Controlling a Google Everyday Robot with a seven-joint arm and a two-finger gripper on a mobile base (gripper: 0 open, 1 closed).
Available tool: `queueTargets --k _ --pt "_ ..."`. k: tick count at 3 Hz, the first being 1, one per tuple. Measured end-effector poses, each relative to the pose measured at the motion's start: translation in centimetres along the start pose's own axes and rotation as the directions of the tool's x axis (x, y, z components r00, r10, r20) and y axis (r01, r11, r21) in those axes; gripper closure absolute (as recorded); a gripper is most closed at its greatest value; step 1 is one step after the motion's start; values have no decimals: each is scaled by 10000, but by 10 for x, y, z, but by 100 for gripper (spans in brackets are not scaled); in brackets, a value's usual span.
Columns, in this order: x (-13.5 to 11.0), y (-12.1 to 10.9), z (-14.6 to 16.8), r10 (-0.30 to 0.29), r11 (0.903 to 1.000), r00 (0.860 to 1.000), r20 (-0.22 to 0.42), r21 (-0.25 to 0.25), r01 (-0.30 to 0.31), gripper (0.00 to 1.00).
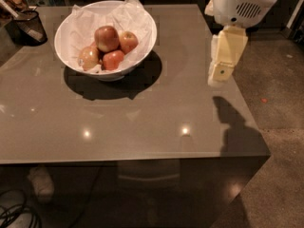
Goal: Pick apple from white bowl
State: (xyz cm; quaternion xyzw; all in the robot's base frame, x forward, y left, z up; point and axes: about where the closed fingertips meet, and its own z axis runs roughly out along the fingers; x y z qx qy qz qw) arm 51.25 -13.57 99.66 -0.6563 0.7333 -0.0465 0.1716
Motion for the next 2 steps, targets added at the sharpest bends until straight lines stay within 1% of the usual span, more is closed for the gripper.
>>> queueTargets --k 1,2 --pt "-27 -23 5 -30 9995 9952 978 -298 59 0" --pt "-60 -54 10 -233 9976 9865 1623 -607 336 0"
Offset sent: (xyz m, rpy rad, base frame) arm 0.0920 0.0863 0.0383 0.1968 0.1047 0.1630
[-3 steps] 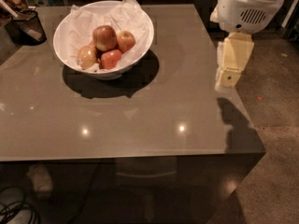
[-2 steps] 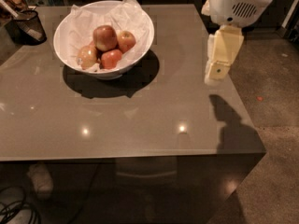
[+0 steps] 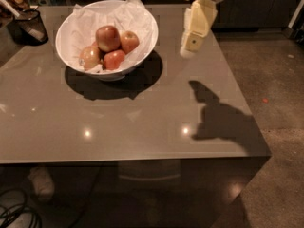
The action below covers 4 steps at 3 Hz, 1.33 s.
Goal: Pick apple from white bowl
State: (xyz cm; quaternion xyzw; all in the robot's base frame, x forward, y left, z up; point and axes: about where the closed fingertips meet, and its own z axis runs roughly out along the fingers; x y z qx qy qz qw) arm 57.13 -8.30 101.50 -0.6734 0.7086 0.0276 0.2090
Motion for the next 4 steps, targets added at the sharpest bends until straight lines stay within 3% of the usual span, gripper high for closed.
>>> queueTargets --k 1,2,3,4 --pt "-11 -13 -12 -81 9989 9994 327 471 65 0" --pt "-22 -21 -1 -181 9987 9983 551 484 154 0" --pt "-33 -31 16 -208 9995 9977 639 242 192 0" --pt "-59 -55 47 -317 9984 9949 962 -444 361 0"
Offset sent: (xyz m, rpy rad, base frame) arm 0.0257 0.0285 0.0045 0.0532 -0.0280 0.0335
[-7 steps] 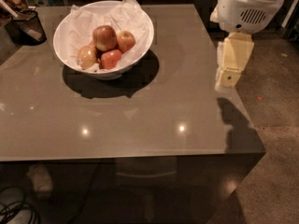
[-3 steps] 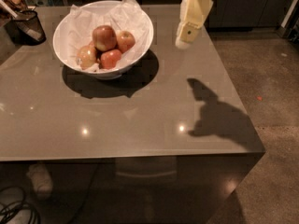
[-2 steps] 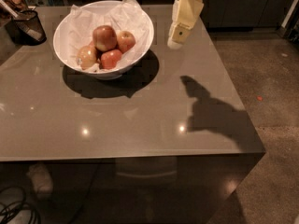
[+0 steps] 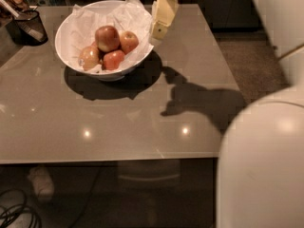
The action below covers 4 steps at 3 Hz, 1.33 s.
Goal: Pick apple from white bowl
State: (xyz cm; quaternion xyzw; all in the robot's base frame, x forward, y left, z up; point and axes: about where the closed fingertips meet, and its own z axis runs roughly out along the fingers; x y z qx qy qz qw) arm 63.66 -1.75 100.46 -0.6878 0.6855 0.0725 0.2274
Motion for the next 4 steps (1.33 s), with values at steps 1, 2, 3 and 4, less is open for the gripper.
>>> queueTargets --k 1,2,3,4 --pt "-6 -12 1 -7 9996 9997 232 298 0 0" --pt "-13 -15 8 146 9992 9996 234 377 -154 0" --pt "-25 -23 20 564 9979 9983 -115 339 -559 0" --pt "-45 -35 43 756 9970 9952 -619 191 -745 0"
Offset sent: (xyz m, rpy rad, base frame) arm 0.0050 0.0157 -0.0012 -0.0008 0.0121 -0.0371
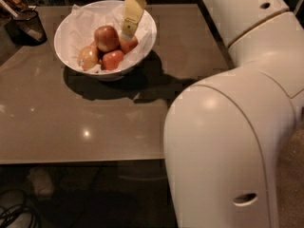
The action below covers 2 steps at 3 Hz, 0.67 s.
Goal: Pick apple from white bowl
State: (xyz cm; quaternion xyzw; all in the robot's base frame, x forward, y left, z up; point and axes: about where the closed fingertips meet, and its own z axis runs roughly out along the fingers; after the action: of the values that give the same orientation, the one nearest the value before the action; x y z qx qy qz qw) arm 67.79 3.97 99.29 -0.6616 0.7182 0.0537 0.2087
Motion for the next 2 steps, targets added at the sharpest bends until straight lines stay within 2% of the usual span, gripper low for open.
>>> queueTargets --k 1,2 --pt "-6 -6 3 13 9999 9994 351 165 -19 0" --pt "-15 -7 18 206 9993 9915 1284 -351 -162 0"
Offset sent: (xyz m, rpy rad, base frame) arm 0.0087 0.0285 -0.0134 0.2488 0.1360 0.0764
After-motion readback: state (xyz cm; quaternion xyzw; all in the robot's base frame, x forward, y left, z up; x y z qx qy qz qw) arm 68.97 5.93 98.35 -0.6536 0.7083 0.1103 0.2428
